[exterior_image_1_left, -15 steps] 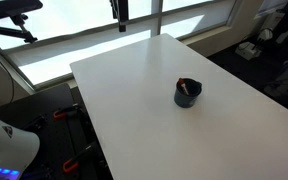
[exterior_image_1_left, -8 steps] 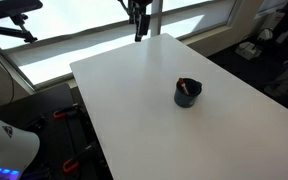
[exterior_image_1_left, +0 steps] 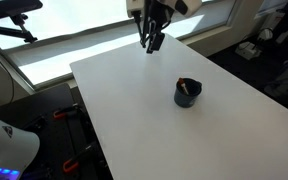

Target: Remove the marker from the mug cup and place it on the table

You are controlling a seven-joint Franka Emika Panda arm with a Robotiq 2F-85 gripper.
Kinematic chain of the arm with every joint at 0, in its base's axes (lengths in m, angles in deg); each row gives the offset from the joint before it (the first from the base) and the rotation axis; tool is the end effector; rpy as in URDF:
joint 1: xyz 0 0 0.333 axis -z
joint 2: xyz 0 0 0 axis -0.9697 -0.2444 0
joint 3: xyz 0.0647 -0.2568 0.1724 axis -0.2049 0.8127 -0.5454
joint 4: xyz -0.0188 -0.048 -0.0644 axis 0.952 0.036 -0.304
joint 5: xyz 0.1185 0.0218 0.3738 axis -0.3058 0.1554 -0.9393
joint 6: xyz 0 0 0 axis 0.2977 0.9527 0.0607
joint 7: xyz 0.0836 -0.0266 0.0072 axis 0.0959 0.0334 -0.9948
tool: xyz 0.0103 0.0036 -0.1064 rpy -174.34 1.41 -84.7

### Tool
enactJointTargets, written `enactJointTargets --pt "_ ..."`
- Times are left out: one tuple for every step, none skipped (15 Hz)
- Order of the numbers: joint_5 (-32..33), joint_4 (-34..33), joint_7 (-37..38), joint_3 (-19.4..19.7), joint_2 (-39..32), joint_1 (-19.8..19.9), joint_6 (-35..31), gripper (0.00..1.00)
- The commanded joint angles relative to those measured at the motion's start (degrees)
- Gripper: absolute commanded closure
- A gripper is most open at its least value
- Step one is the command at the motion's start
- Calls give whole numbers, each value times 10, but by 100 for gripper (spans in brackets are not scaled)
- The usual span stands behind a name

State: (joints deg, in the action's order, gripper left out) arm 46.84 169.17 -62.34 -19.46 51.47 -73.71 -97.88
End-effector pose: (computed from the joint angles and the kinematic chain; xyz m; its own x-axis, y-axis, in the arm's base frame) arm 0.5394 -0.0184 0.3478 0.9087 -0.3728 -0.1879 -0.4154 -0.8518 -0.3190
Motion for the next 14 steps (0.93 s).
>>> enactJointTargets --pt "-30 -26 5 8 -26 16 18 0" --pt "-34 -29 4 9 -31 20 19 0" --pt "-39 -31 5 11 -37 24 17 0" --pt "-41 -33 6 13 -43 28 12 0" --pt "-43 -37 5 15 -51 32 12 0" --pt "-44 -41 3 18 -58 38 14 0" --pt "-49 -46 0 20 -65 44 15 0" --pt "-53 -52 -4 22 -73 51 16 0" --pt "-57 -59 -6 24 -80 58 16 0" --pt "-64 -68 -13 27 -89 66 19 0" --pt "-69 -75 -14 28 -95 72 21 0" --pt "-75 -77 -14 29 -97 76 16 0" --pt "-78 -77 -14 28 -97 79 11 0" --pt "-79 -72 -16 26 -91 80 12 0"
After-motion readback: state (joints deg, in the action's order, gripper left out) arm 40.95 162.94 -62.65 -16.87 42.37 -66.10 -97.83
